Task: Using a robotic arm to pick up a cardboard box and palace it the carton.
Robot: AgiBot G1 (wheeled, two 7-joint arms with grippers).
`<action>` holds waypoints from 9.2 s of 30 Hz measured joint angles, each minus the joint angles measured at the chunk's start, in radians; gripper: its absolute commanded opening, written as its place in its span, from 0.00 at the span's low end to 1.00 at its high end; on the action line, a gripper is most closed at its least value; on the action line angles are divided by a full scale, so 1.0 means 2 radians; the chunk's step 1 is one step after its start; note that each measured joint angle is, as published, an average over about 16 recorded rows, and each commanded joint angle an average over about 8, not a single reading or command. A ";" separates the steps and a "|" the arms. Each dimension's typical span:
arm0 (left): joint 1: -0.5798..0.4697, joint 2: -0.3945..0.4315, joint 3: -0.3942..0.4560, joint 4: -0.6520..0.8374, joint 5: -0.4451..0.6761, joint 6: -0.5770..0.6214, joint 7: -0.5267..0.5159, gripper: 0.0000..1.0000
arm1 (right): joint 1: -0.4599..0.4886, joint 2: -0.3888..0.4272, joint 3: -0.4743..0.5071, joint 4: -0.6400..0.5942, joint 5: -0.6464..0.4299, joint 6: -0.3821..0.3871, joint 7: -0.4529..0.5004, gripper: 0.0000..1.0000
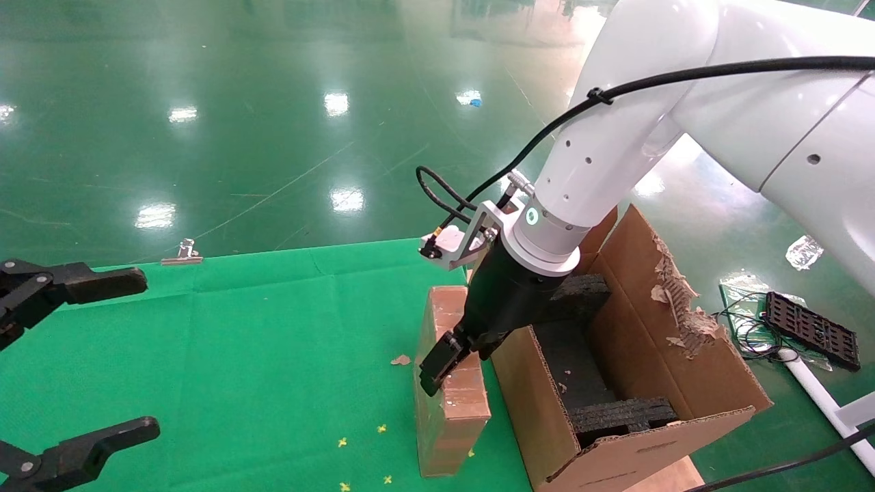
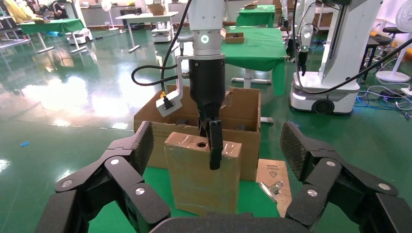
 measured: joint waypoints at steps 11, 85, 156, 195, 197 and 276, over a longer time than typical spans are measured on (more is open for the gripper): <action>0.000 0.000 0.000 0.000 0.000 0.000 0.000 0.00 | -0.003 0.003 -0.008 0.009 0.001 0.002 -0.004 0.00; -0.001 -0.001 0.003 0.000 -0.002 -0.001 0.001 1.00 | -0.041 0.120 0.007 -0.331 -0.097 0.116 -0.215 0.00; -0.001 -0.002 0.005 0.000 -0.003 -0.002 0.002 1.00 | 0.094 0.102 0.047 -0.388 -0.045 0.150 -0.358 1.00; -0.001 -0.002 0.006 0.001 -0.004 -0.002 0.003 1.00 | -0.208 0.177 0.368 -0.062 0.163 0.085 -0.530 1.00; -0.001 -0.002 0.006 0.001 -0.004 -0.002 0.003 1.00 | -0.228 0.181 0.387 -0.042 0.176 0.081 -0.540 1.00; -0.001 -0.003 0.007 0.001 -0.004 -0.003 0.003 1.00 | -0.474 0.231 0.626 0.195 0.329 0.026 -0.662 1.00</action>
